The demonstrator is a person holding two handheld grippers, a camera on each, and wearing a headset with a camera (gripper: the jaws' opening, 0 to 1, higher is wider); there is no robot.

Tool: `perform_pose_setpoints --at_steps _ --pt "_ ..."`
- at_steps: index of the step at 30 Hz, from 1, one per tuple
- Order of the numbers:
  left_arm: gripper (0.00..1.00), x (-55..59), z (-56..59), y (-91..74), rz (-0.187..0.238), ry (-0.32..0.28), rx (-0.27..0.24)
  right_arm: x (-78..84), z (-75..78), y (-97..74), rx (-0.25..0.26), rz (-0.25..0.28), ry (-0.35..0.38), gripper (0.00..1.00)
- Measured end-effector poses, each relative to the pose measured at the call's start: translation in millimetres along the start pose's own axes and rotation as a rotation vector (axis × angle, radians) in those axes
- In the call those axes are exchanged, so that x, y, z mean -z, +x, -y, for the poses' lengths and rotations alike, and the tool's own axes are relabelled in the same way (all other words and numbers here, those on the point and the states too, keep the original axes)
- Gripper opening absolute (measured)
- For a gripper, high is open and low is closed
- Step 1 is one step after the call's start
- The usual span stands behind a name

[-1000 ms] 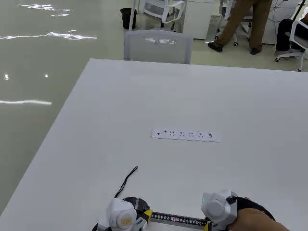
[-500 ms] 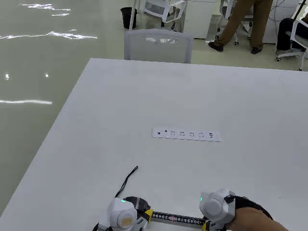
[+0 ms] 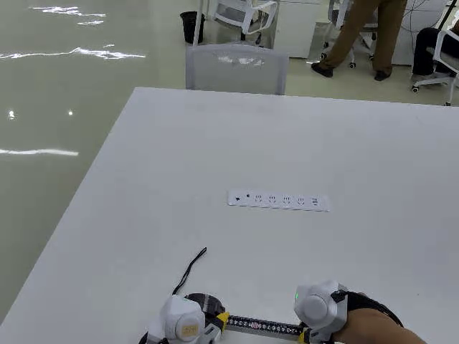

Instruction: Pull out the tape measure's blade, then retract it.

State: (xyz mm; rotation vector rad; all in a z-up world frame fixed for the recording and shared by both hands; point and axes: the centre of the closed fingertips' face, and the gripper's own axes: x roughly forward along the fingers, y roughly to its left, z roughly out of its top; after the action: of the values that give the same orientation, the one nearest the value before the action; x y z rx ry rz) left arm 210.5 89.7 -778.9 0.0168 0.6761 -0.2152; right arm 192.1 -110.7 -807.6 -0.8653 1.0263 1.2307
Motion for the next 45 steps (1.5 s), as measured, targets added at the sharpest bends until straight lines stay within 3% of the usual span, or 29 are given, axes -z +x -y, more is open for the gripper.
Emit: perform_pose_setpoints --at_steps 12,45 --pt "0.56 -2.2 1.2 -3.1 0.0 0.001 -0.001 -6.7 0.3 7.9 -0.004 0.005 -0.01 0.13" --pt "0.56 -0.7 -0.4 -0.3 0.001 -0.006 0.001 -20.7 -0.5 7.7 -0.009 0.021 -0.01 0.13"
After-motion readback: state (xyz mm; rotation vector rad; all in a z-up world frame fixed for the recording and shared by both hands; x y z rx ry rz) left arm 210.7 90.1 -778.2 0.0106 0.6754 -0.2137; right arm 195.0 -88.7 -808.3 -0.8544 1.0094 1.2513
